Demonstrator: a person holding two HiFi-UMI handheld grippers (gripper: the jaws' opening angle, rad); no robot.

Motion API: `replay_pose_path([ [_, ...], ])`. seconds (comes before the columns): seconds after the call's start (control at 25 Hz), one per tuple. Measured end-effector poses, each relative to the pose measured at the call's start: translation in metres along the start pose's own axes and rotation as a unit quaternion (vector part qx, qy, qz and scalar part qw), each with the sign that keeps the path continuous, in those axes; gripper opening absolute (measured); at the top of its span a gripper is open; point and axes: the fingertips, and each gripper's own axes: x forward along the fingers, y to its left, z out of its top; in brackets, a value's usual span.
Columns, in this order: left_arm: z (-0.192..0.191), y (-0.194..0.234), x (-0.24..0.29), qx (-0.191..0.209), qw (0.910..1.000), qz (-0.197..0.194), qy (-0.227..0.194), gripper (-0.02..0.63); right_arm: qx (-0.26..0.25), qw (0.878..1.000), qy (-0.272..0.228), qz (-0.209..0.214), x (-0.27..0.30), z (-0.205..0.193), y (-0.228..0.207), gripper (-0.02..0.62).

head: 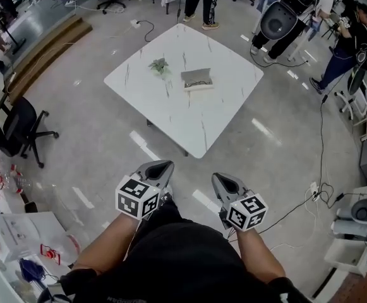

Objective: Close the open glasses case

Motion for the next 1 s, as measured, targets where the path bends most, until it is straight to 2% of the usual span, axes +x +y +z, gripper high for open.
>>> replay_pose_path([
  [0.2, 0.043, 0.039, 0.026, 0.024, 0.9992, -0.031, -0.003, 0.005, -0.009, 0.999, -0.016, -0.036, 0.038, 0.041, -0.017, 0.002],
  [0.36, 0.063, 0.068, 0.041, 0.036, 0.9983, -0.047, -0.005, 0.005, -0.005, 0.998, -0.022, -0.059, 0.064, 0.057, -0.030, 0.002],
  [0.68, 0.064, 0.107, 0.063, 0.033, 0.9975, -0.062, 0.015, 0.005, -0.009, 0.997, -0.015, -0.078, 0.094, 0.067, -0.037, 0.002],
  [0.84, 0.073, 0.106, 0.076, 0.038, 0.9968, -0.068, 0.018, 0.005, -0.002, 0.996, -0.015, -0.086, 0.095, 0.074, -0.053, 0.002],
  [1.0, 0.082, 0.107, 0.085, 0.047, 0.9970, -0.059, 0.016, 0.005, -0.010, 0.997, -0.011, -0.075, 0.105, 0.084, -0.068, 0.002],
])
